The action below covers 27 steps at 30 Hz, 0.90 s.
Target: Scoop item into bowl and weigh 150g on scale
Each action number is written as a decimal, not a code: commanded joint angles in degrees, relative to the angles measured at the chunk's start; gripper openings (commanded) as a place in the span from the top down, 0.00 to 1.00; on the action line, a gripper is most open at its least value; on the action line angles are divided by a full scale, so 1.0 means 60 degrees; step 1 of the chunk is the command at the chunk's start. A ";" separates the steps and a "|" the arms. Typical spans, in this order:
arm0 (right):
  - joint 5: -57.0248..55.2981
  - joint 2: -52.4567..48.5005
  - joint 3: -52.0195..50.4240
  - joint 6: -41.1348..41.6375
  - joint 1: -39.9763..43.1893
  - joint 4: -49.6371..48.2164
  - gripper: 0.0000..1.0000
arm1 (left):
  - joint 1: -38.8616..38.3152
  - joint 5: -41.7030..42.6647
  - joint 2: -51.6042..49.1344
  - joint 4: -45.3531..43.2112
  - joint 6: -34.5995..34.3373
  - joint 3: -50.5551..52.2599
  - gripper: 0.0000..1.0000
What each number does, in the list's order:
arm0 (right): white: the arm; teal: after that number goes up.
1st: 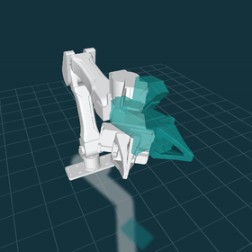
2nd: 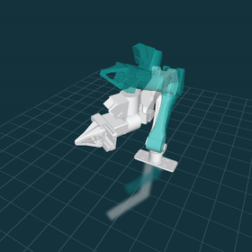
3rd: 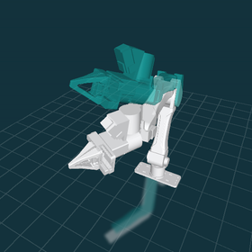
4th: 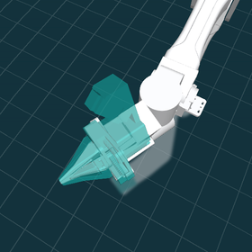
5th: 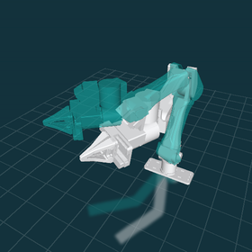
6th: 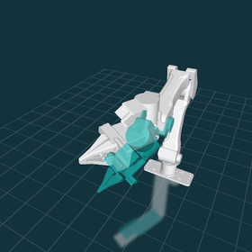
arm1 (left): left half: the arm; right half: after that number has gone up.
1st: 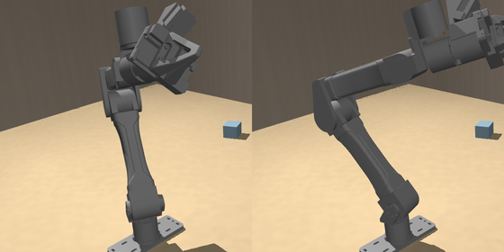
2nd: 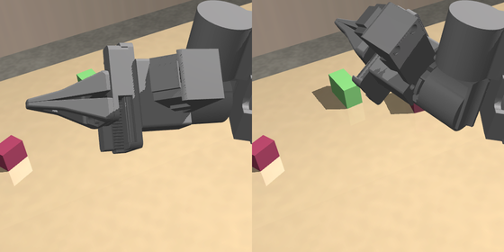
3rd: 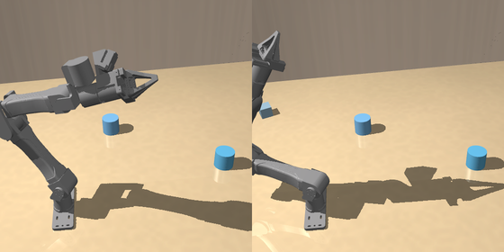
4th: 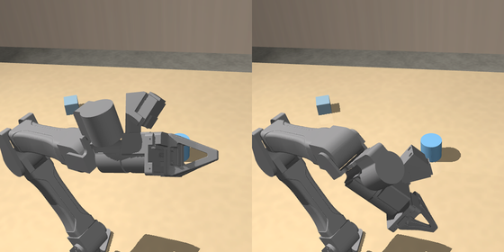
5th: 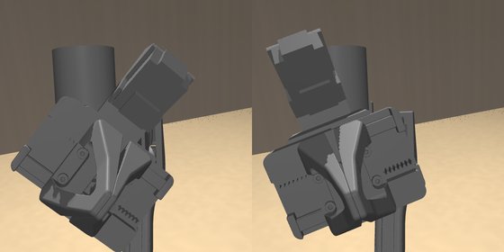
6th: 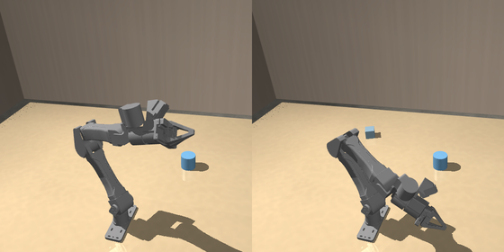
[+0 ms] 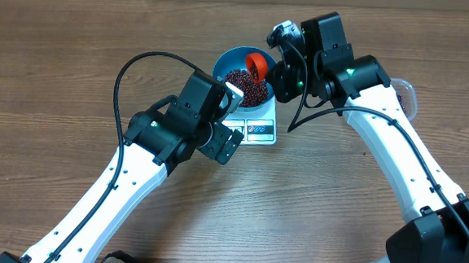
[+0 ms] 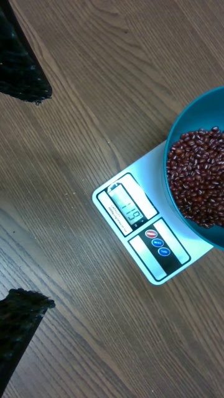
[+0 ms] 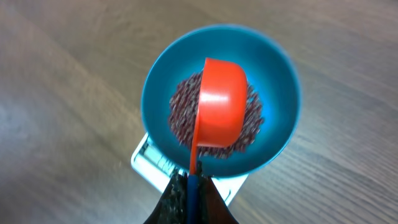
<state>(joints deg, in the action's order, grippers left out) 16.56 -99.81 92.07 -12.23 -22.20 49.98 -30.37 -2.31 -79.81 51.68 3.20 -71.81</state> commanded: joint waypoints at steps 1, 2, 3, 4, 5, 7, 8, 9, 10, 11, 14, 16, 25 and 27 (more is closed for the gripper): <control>0.0342 0.0291 0.0299 -0.1005 0.0004 0.0091 0.96 | -0.0004 0.0073 0.0197 -0.0011 0.0146 -0.0058 0.00; 0.0149 0.0291 0.0299 -0.0911 0.0004 0.0040 0.96 | -0.0004 0.0073 0.0197 -0.0011 0.0142 -0.0058 0.00; -0.0146 0.0291 0.0299 -0.0652 0.0004 -0.0058 0.96 | -0.0004 0.0073 0.0197 -0.0011 0.0146 -0.0058 0.00; -0.0470 0.0291 0.0299 -0.0306 0.0004 -0.0186 0.96 | -0.0004 0.0073 0.0197 -0.0011 0.0146 -0.0058 0.00; -0.0699 0.0291 0.0299 -0.0051 0.0004 -0.0284 0.96 | -0.0004 0.0073 0.0197 -0.0011 0.0146 -0.0058 0.00; -0.0896 0.0291 0.0299 0.0189 0.0004 -0.0401 0.96 | -0.0004 0.0073 0.0197 -0.0011 0.0146 -0.0058 0.00; -0.0896 0.0291 0.0299 0.0193 0.0004 -0.0415 0.96 | -0.0004 0.0073 0.0197 -0.0011 0.0142 -0.0058 0.00; -0.0896 0.0291 0.0299 0.0193 0.0004 -0.0419 0.96 | -0.0004 0.0073 0.0197 -0.0011 0.0146 -0.0058 0.00; -0.0896 0.0291 0.0299 0.0197 0.0004 -0.0415 0.96 | -0.0004 0.0073 0.0197 -0.0011 0.0146 -0.0058 0.00; -0.0896 0.0291 0.0299 0.0197 0.0004 -0.0408 0.96 | -0.0004 0.0073 0.0197 -0.0011 0.0146 -0.0058 0.00; -0.0896 0.0291 0.0299 0.0222 0.0004 -0.0375 0.96 | -0.0004 0.0073 0.0197 -0.0011 0.0146 -0.0058 0.00; -0.0892 0.0291 0.0299 0.0222 0.0004 -0.0372 0.96 | -0.0004 0.0073 0.0197 -0.0011 0.0146 -0.0058 0.00; -0.0484 0.0291 0.0299 -0.0280 -0.0138 -0.0222 0.96 | -0.0004 0.0073 0.0197 -0.0011 0.0146 -0.0058 0.00; -0.0597 0.0291 0.0299 -0.0907 -0.0375 -0.0135 0.96 | -0.0004 0.0073 0.0197 -0.0011 0.0146 -0.0058 0.00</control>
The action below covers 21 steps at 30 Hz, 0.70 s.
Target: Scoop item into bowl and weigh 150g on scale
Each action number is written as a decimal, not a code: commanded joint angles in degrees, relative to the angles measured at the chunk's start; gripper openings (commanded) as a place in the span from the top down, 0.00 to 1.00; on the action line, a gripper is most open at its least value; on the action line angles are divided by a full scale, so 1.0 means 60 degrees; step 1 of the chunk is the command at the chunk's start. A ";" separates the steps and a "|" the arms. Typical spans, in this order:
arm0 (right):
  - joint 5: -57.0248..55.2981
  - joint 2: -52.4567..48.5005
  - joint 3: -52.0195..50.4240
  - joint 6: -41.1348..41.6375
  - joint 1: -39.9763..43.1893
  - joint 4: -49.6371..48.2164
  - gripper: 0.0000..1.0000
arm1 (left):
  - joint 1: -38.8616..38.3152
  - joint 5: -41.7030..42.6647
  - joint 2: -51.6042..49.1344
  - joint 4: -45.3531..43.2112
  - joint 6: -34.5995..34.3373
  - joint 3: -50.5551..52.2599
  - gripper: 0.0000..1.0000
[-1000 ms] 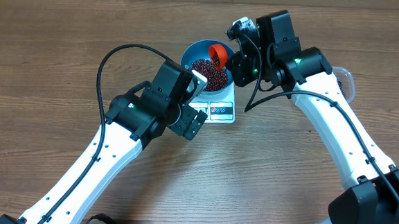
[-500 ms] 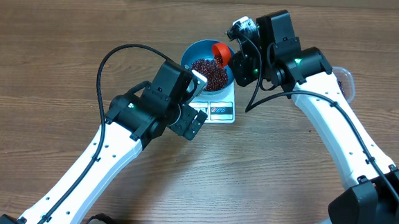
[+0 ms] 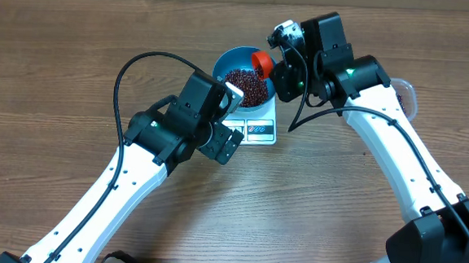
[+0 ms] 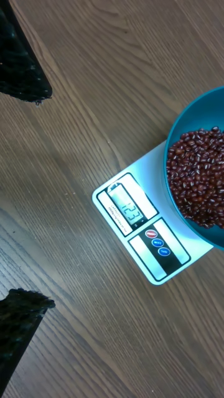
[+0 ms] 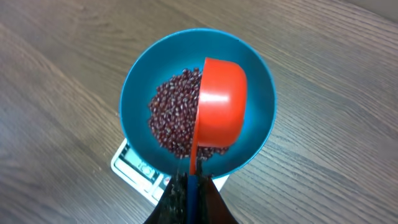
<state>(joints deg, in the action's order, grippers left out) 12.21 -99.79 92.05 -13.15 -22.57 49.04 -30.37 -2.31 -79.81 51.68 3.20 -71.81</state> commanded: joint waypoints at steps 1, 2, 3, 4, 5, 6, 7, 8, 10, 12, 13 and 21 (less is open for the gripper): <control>-0.0047 0.0288 0.0302 -0.0889 -0.0437 0.0025 0.96 | -0.0004 0.0073 0.0197 -0.0011 0.0146 -0.0058 0.00; -0.0393 0.0288 0.0302 -0.0900 -0.0590 -0.0007 0.96 | -0.0004 0.0073 0.0197 -0.0007 0.0146 -0.0058 0.00; -0.0721 0.0288 0.0302 -0.0900 -0.0710 -0.0029 0.96 | -0.0004 0.0073 0.0197 -0.0011 0.0146 -0.0058 0.00; -0.1111 0.0288 0.0302 -0.0900 -0.0831 -0.0062 0.96 | -0.0004 0.0073 0.0197 -0.0011 0.0146 -0.0058 0.00; -0.1435 0.0288 0.0302 -0.0900 -0.0943 -0.0087 0.96 | -0.0004 0.0073 0.0197 -0.0011 0.0146 -0.0058 0.00; -0.1650 0.0288 0.0302 -0.0900 -0.1038 -0.0095 0.96 | -0.0004 0.0073 0.0197 -0.0011 0.0142 -0.0058 0.00; -0.1847 0.0288 0.0302 -0.0900 -0.1133 -0.0109 0.96 | -0.0004 0.0073 0.0197 -0.0011 0.0146 -0.0058 0.00; -0.1960 0.0288 0.0302 -0.0900 -0.1206 -0.0120 0.96 | -0.0004 0.0073 0.0197 -0.0011 0.0146 -0.0058 0.00; -0.2007 0.0288 0.0302 -0.0900 -0.1271 -0.0127 0.96 | -0.0004 0.0073 0.0197 -0.0011 0.0146 -0.0058 0.00; -0.2025 0.0288 0.0302 -0.0892 -0.1271 -0.0124 0.96 | -0.0004 0.0073 0.0197 -0.0011 0.0146 -0.0058 0.00; -0.2025 0.0288 0.0302 -0.0892 -0.1271 -0.0124 0.96 | -0.0004 0.0073 0.0197 -0.0011 0.0146 -0.0058 0.01; -0.2116 0.0288 0.0302 -0.0878 -0.1271 -0.0127 0.96 | -0.0004 0.0073 0.0197 -0.0011 0.0146 -0.0058 0.00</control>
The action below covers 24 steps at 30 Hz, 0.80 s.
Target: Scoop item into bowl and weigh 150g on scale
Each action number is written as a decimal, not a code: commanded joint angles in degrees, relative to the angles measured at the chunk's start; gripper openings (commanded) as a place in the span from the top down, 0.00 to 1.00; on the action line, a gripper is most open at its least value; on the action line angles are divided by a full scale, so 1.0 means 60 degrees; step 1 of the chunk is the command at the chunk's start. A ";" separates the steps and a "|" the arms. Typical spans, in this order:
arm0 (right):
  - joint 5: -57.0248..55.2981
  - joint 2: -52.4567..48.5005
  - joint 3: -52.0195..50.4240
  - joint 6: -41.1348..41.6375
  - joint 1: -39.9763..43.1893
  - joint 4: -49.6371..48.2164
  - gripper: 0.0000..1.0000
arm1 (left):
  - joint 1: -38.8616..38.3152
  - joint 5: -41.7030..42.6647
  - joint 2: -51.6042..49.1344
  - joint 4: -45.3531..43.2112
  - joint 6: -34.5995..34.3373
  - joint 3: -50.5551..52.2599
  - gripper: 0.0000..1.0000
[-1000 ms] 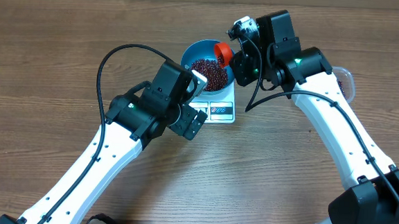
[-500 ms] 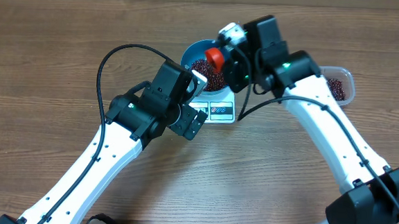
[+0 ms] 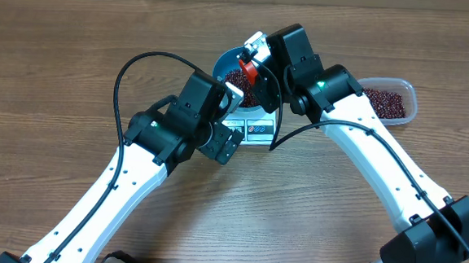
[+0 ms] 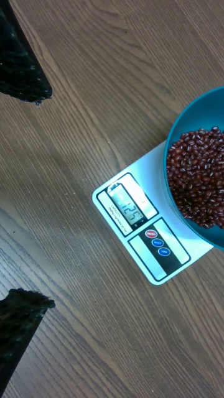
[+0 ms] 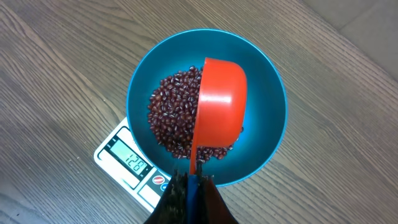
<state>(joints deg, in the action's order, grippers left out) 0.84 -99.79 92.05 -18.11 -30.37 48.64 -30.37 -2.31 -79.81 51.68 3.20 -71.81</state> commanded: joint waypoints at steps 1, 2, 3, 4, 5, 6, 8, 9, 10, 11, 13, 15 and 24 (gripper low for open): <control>-0.0426 0.0288 0.0302 0.0036 0.0029 -0.0073 0.96 | -0.0004 0.0073 0.0197 -0.0011 0.0146 -0.0058 0.00; -0.0707 0.0291 0.0302 0.0280 0.0040 -0.0095 0.97 | -0.0004 0.0073 0.0197 -0.0011 0.0142 -0.0058 0.00; -0.1038 0.0291 0.0306 0.0678 0.0073 -0.0142 0.96 | -0.0004 0.0073 0.0197 -0.0011 0.0146 -0.0058 0.00; -0.1155 0.0313 0.0306 0.1020 0.0131 -0.0175 0.96 | -0.0004 0.0073 0.0197 -0.0011 0.0146 -0.0058 0.00; -0.1035 0.0350 0.0306 0.1249 0.0255 -0.0197 0.96 | -0.0004 0.0073 0.0197 -0.0011 0.0146 -0.0058 0.00; -0.0809 0.0404 0.0306 0.1348 0.0390 -0.0204 0.96 | -0.0004 0.0073 0.0197 -0.0011 0.0146 -0.0058 0.00; -0.0055 0.0586 0.0306 0.1359 0.0798 -0.0200 0.96 | -0.0004 0.0073 0.0197 -0.0011 0.0146 -0.0058 0.00; 0.0244 0.0703 0.0306 0.1486 0.1045 -0.0204 0.96 | -0.0004 0.0073 0.0197 -0.0011 0.0146 -0.0058 0.00; 0.0459 0.0816 0.0306 0.1621 0.1282 -0.0197 0.96 | -0.0004 0.0073 0.0197 -0.0011 0.0142 -0.0058 0.00; 0.0714 0.0951 0.0306 0.1745 0.1555 -0.0168 0.97 | -0.0004 0.0073 0.0197 -0.0011 0.0146 -0.0058 0.00; 0.1373 0.1257 0.0306 0.1778 0.2222 -0.0015 0.96 | -0.0004 0.0073 0.0197 -0.0011 0.0146 -0.0058 0.00; 0.1599 0.1479 0.0306 0.1781 0.2834 0.0215 0.96 | -0.0004 0.0073 0.0197 -0.0011 0.0146 -0.0058 0.00; -0.0656 0.1417 -0.0051 0.1803 0.5155 0.2073 0.97 | -0.0004 0.0073 0.0197 -0.0011 0.0142 -0.0058 0.00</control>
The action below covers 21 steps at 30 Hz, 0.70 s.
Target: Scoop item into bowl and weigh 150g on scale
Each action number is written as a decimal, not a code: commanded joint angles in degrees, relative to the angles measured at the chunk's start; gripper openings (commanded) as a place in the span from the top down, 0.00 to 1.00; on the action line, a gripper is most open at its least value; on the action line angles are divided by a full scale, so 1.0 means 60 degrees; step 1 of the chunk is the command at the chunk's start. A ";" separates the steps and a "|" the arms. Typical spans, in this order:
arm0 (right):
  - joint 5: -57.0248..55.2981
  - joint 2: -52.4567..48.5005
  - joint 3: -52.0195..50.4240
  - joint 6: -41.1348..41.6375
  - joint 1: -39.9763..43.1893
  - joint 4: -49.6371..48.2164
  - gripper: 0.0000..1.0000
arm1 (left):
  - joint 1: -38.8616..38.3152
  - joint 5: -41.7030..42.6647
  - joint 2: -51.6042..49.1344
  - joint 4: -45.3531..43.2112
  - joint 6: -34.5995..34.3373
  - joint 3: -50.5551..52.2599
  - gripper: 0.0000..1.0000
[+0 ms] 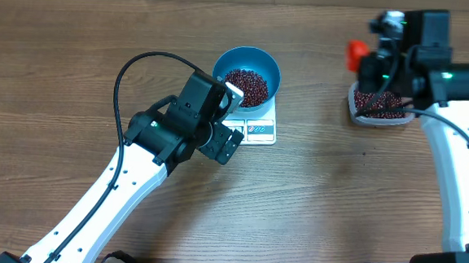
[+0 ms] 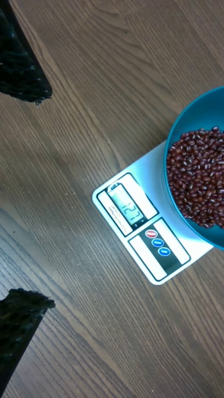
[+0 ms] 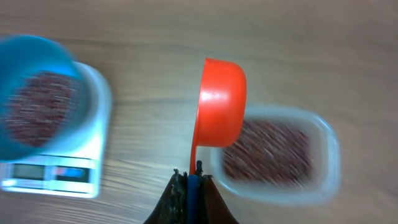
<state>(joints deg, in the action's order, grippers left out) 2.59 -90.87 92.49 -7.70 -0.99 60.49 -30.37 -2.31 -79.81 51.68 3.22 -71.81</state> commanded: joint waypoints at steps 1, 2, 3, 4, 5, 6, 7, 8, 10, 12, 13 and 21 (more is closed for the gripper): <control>-0.1147 -0.0120 -0.0291 0.0062 0.0350 0.0127 0.96 | -0.0004 0.0073 0.0197 -0.0011 0.0142 -0.0058 0.00; -0.1330 -0.0197 -0.0484 0.0025 0.0393 0.0127 0.96 | -0.0004 0.0073 0.0197 -0.0011 0.0138 -0.0058 0.00; -0.1519 -0.0266 -0.0616 0.0029 0.0393 0.0127 0.96 | -0.0004 0.0073 0.0197 -0.0011 0.0142 -0.0058 0.00; -0.1756 -0.0368 -0.0765 0.0029 0.0390 0.0117 0.96 | -0.0004 0.0073 0.0197 -0.0011 0.0142 -0.0058 0.00; -0.1967 -0.0474 -0.0896 0.0029 0.0390 0.0084 0.96 | -0.0004 0.0073 0.0197 -0.0011 0.0142 -0.0058 0.00; -0.2116 -0.0583 -0.1013 0.0033 0.0368 0.0036 0.96 | -0.0004 0.0073 0.0197 -0.0011 0.0142 -0.0058 0.00; -0.2240 -0.0688 -0.1118 0.0036 0.0353 -0.0015 0.96 | -0.0004 0.0073 0.0197 -0.0011 0.0142 -0.0058 0.00; -0.2364 -0.0798 -0.1173 0.0036 0.0353 -0.0025 0.96 | -0.0004 0.0073 0.0197 -0.0011 0.0138 -0.0058 0.00; -0.2656 -0.1100 -0.1177 0.0040 0.0357 -0.0007 0.96 | -0.0004 0.0073 0.0197 -0.0011 0.0142 -0.0058 0.00; -0.2903 -0.1402 -0.1177 0.0044 0.0353 -0.0007 0.96 | -0.0004 0.0073 0.0197 -0.0011 0.0142 -0.0058 0.00; -0.2936 -0.1606 -0.1177 0.0040 0.0353 0.0022 0.96 | -0.0004 0.0073 0.0197 -0.0011 0.0142 -0.0058 0.00; -0.2943 -0.2481 -0.1177 0.0146 0.0335 0.0055 0.96 | -0.0004 0.0073 0.0197 -0.0011 0.0142 -0.0058 0.00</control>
<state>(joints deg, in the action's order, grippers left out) -14.39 -104.36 85.52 -7.51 1.34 61.01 -30.37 -2.31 -79.81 51.68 3.20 -71.81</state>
